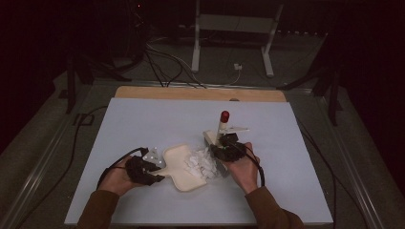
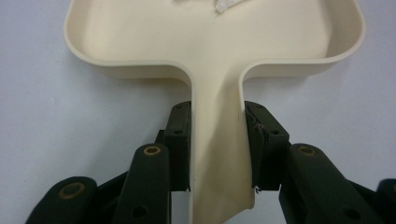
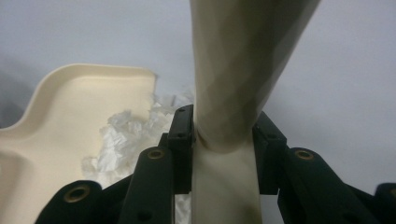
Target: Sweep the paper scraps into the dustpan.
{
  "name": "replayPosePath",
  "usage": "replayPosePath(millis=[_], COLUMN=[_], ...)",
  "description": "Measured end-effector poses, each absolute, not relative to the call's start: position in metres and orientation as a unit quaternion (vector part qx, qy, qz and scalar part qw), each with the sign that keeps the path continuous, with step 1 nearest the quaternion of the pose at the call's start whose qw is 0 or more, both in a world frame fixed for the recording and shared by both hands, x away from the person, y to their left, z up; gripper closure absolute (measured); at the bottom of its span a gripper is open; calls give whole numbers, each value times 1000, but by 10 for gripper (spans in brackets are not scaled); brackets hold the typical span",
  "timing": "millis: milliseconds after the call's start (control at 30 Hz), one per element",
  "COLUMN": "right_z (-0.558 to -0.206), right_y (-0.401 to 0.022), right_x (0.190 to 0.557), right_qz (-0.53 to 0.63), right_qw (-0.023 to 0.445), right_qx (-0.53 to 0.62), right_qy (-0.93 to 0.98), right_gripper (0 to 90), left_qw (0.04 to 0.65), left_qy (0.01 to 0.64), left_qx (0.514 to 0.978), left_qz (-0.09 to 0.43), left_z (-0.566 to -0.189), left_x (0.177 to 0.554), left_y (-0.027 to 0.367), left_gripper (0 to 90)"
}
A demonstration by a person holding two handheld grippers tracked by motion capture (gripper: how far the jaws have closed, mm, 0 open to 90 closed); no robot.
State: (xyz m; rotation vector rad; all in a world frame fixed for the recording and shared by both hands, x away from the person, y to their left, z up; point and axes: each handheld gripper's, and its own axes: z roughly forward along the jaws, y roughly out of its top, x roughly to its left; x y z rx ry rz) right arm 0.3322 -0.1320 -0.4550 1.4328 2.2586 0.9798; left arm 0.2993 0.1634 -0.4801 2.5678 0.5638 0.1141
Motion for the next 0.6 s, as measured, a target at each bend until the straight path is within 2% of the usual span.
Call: replayPosePath(millis=[600], right_z=[-452], right_y=[-91], right_x=[321], right_qz=[353], right_qw=[124], right_qx=[461], right_qy=[805], right_gripper=[672], left_qw=[253], left_qy=[207], left_qx=[944], left_qz=[40], left_z=[-481], left_x=[299], left_y=[160], left_gripper=[662])
